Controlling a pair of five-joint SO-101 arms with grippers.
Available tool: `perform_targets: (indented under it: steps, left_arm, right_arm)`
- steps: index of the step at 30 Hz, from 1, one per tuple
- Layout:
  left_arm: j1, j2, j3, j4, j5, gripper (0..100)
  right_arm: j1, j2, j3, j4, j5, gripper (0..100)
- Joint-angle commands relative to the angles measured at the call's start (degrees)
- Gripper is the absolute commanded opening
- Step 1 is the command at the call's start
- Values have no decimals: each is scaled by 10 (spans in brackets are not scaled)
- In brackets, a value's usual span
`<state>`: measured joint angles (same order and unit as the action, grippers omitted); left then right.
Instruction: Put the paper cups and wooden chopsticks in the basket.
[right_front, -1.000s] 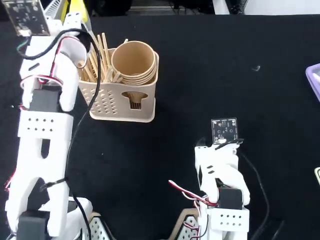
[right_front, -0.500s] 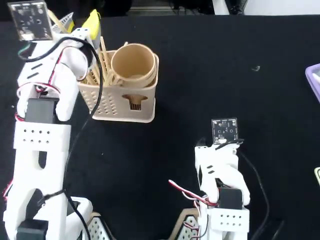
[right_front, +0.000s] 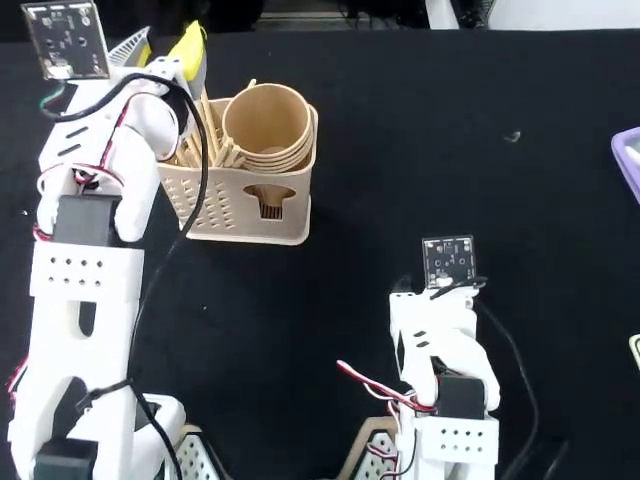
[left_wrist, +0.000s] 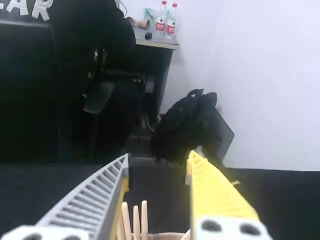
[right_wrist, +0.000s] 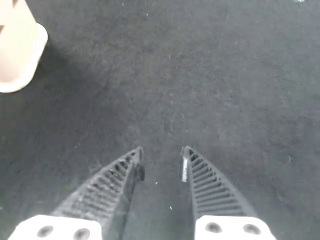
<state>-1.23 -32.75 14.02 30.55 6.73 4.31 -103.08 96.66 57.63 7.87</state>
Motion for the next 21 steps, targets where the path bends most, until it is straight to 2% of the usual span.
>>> perform_targets:
  steps: [1,4,7,11,12,16,21]
  left_arm:
    - [-16,-14,-89,34,2,191]
    - [-46,-32,-161,139,2,188]
    - [-96,-66,-196,298,2,180]
    - [-167,-120,-183,493,-1,28]
    - [-194,-131,-160,519,-11,30]
    - [-274,-177,4,542,-59,74]
    - [-335,-265,233,509,-76,75]
  right_arm:
    - [-8,-51,-1,2,5,127]
    - [-8,-51,-1,2,5,127]
    - [-8,-51,-1,2,5,127]
    - [-8,-53,-1,2,5,125]
    - [-8,-54,-1,2,5,124]
    - [-8,-54,-1,2,4,124]
    - [-8,-54,-1,2,1,124]
